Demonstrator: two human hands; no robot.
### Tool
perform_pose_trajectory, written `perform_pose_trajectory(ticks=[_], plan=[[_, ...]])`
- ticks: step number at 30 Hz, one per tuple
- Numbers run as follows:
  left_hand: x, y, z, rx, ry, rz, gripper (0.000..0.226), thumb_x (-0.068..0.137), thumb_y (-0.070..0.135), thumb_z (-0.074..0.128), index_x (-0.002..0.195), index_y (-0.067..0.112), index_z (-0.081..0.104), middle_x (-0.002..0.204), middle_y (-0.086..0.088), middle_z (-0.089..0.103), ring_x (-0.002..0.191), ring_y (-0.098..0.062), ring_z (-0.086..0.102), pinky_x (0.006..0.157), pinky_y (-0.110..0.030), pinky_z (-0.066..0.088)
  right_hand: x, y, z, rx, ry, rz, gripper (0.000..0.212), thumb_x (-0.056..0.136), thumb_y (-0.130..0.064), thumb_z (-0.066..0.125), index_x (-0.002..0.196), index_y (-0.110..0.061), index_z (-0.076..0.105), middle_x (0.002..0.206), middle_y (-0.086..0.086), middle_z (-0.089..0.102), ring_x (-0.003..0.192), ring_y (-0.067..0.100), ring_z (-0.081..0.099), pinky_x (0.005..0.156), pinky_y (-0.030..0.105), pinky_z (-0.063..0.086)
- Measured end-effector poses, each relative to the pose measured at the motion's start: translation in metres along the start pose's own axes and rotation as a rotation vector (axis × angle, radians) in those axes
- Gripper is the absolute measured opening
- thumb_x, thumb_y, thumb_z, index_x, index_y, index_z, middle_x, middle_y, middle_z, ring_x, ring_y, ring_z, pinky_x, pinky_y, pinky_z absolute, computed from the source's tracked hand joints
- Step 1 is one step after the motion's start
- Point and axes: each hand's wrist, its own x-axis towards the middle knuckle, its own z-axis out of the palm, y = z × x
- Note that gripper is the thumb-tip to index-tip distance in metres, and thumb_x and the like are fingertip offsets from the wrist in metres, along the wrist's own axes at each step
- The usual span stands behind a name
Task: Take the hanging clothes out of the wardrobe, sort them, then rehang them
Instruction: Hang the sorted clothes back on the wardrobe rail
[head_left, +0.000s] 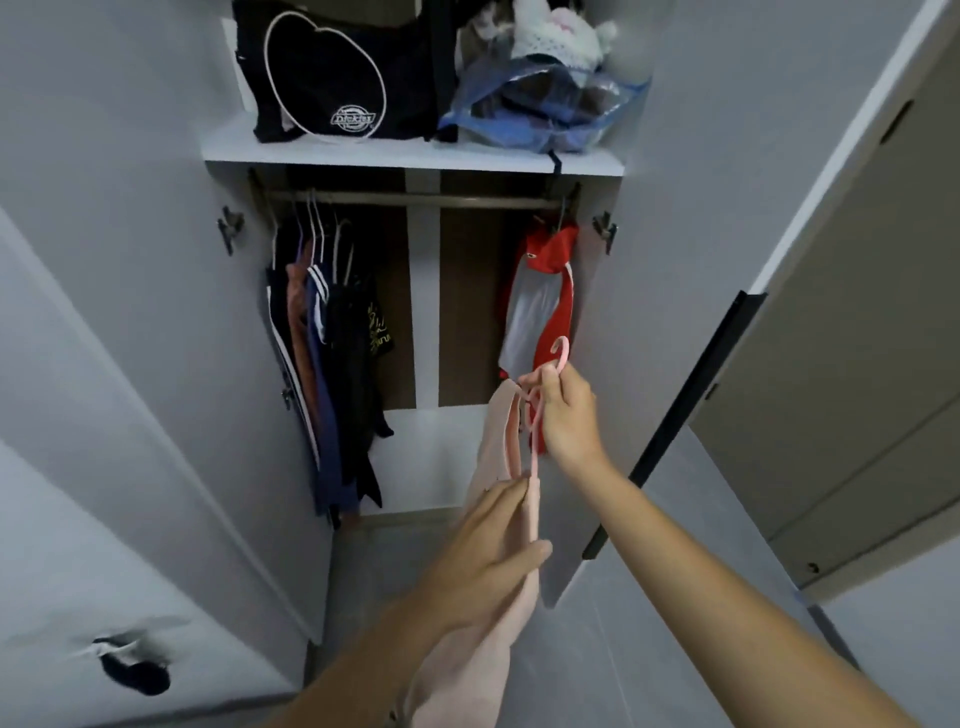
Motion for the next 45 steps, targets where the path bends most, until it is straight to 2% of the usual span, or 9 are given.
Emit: perform_pose_trajectory(ticks=[2, 6, 12, 19, 27, 30, 35, 41, 45], plan=[[0.028, -0.009, -0.01, 0.02, 0.03, 0.074, 0.067, 0.099, 0.065, 0.047, 0.158, 0.05, 0.019, 0.15, 0.051, 0.014, 0.143, 0.023, 0.014, 0.123, -0.019, 0.014, 0.026, -0.002, 0.009, 0.025, -0.007, -0.001, 0.035, 0.113, -0.03, 0.039, 0.095, -0.02, 0.067, 0.1, 0.001, 0.074, 0.098, 0.018, 0.071, 0.096, 0.039, 0.058], [0.099, -0.038, -0.032, 0.135, 0.039, 0.123, 0.069, 0.1, 0.07, 0.037, 0.162, 0.044, 0.022, 0.166, 0.028, 0.022, 0.151, 0.01, 0.015, 0.128, -0.032, 0.016, 0.085, -0.003, 0.023, 0.023, 0.006, -0.053, 0.037, 0.113, -0.031, 0.04, 0.095, -0.01, 0.065, 0.097, 0.011, 0.072, 0.095, 0.023, 0.071, 0.093, 0.041, 0.058], [0.198, -0.053, -0.067, 0.128, 0.011, 0.209, 0.067, 0.103, 0.064, 0.041, 0.163, 0.039, 0.025, 0.163, 0.024, 0.025, 0.15, 0.007, 0.018, 0.122, -0.026, 0.022, 0.172, -0.012, 0.038, 0.032, 0.034, -0.088, 0.036, 0.113, -0.027, 0.04, 0.095, -0.008, 0.064, 0.092, 0.007, 0.071, 0.084, 0.009, 0.069, 0.078, 0.019, 0.054], [0.297, -0.083, -0.103, 0.263, 0.088, 0.27, 0.056, 0.105, 0.065, 0.033, 0.155, 0.041, 0.037, 0.158, 0.023, 0.032, 0.15, 0.002, 0.022, 0.123, -0.032, 0.027, 0.268, 0.0, 0.049, 0.071, 0.034, -0.034, 0.04, 0.113, -0.033, 0.039, 0.095, -0.011, 0.066, 0.098, 0.017, 0.071, 0.097, 0.034, 0.07, 0.093, 0.051, 0.057], [0.383, -0.1, -0.137, 0.414, 0.093, 0.185, 0.05, 0.101, 0.066, 0.041, 0.14, 0.036, 0.048, 0.143, 0.015, 0.042, 0.132, -0.004, 0.041, 0.104, -0.028, 0.042, 0.36, 0.023, 0.055, 0.137, -0.025, -0.001, 0.035, 0.114, -0.02, 0.036, 0.1, -0.001, 0.061, 0.095, 0.016, 0.071, 0.08, 0.023, 0.068, 0.075, 0.035, 0.059], [0.406, -0.113, -0.152, 0.47, 0.104, 0.134, 0.06, 0.095, 0.075, 0.035, 0.137, 0.034, 0.05, 0.14, 0.014, 0.043, 0.125, -0.005, 0.045, 0.095, -0.025, 0.041, 0.394, 0.037, 0.062, 0.12, -0.04, -0.021, 0.031, 0.114, -0.019, 0.037, 0.099, -0.012, 0.064, 0.101, 0.016, 0.076, 0.097, 0.033, 0.073, 0.096, 0.052, 0.058], [0.442, -0.135, -0.173, 0.493, 0.15, 0.172, 0.046, 0.097, 0.074, 0.041, 0.122, 0.036, 0.05, 0.126, 0.017, 0.044, 0.105, 0.0, 0.047, 0.081, -0.022, 0.04, 0.445, 0.061, 0.077, 0.103, -0.055, -0.073, 0.019, 0.113, -0.016, 0.039, 0.107, -0.023, 0.055, 0.097, 0.014, 0.075, 0.091, 0.032, 0.071, 0.095, 0.062, 0.056], [0.5, -0.16, -0.205, 0.491, 0.188, 0.233, 0.039, 0.098, 0.068, 0.043, 0.117, 0.034, 0.048, 0.122, 0.014, 0.042, 0.112, -0.006, 0.048, 0.092, -0.034, 0.048, 0.511, 0.07, 0.097, -0.125, 0.019, -0.213, 0.017, 0.111, -0.017, 0.046, 0.1, -0.03, 0.048, 0.095, 0.006, 0.075, 0.088, 0.024, 0.074, 0.081, 0.046, 0.06], [0.531, -0.174, -0.217, 0.492, 0.181, 0.231, 0.051, 0.091, 0.074, 0.038, 0.123, 0.036, 0.048, 0.124, 0.012, 0.041, 0.119, -0.013, 0.049, 0.095, -0.04, 0.049, 0.539, 0.08, 0.102, -0.225, 0.119, -0.21, 0.014, 0.107, -0.019, 0.055, 0.104, -0.005, 0.058, 0.081, -0.007, 0.063, 0.079, 0.012, 0.061, 0.079, 0.035, 0.047]])
